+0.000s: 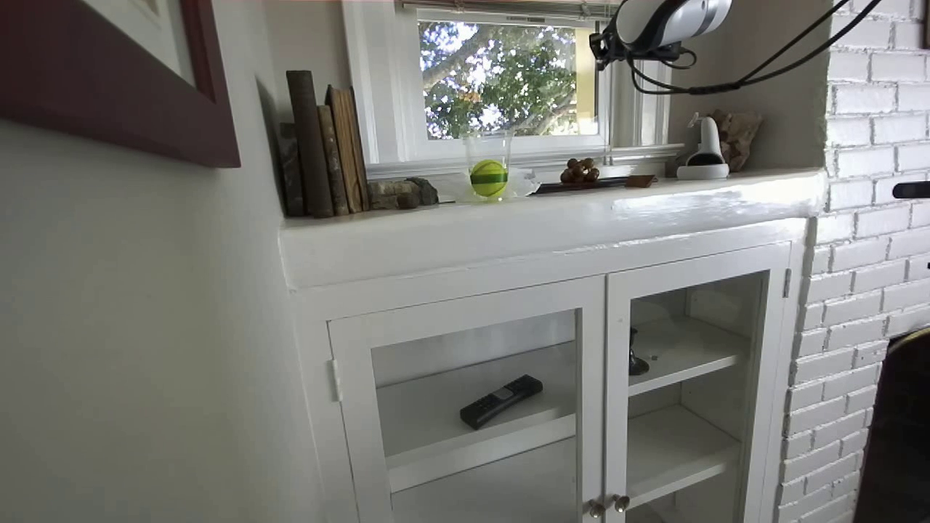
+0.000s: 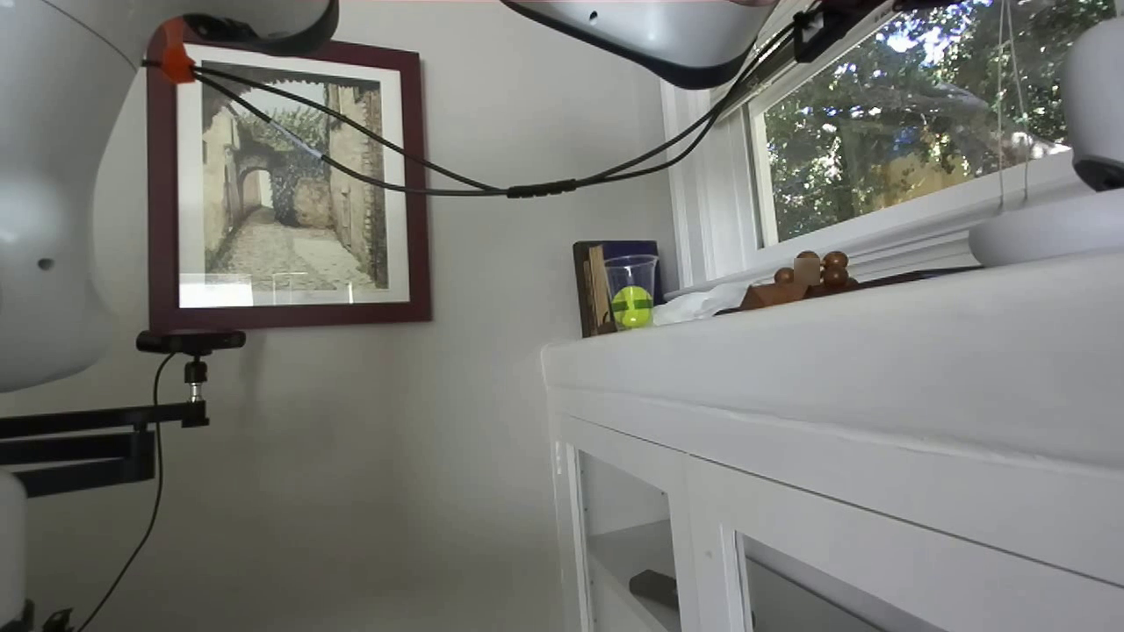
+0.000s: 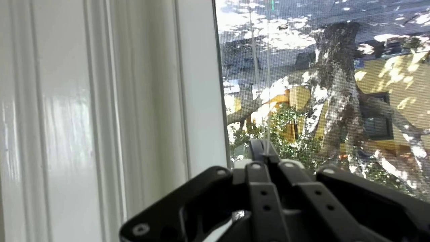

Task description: Close the blinds of the window

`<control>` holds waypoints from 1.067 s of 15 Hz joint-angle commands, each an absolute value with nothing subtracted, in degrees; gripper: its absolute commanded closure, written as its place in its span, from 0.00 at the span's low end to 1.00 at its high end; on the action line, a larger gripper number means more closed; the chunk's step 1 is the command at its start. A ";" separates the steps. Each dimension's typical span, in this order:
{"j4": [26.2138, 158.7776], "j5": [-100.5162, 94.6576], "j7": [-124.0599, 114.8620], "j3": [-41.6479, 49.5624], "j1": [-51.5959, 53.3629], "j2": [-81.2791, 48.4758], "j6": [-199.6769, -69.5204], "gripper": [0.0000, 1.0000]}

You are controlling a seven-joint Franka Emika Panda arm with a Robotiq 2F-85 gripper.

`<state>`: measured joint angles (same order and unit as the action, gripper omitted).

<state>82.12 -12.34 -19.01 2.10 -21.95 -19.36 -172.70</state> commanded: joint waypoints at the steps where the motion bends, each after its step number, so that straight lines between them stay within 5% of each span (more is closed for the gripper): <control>1: 79.47 -11.42 -18.09 1.01 -22.49 -20.70 -171.73 0.99; 10: 78.96 0.99 -11.47 0.16 -15.80 -19.94 -171.53 0.99; 16: 76.48 2.51 -8.02 -12.39 -19.40 -21.07 -170.38 0.99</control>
<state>79.33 -0.48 -11.93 -7.82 -17.70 -19.38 -172.39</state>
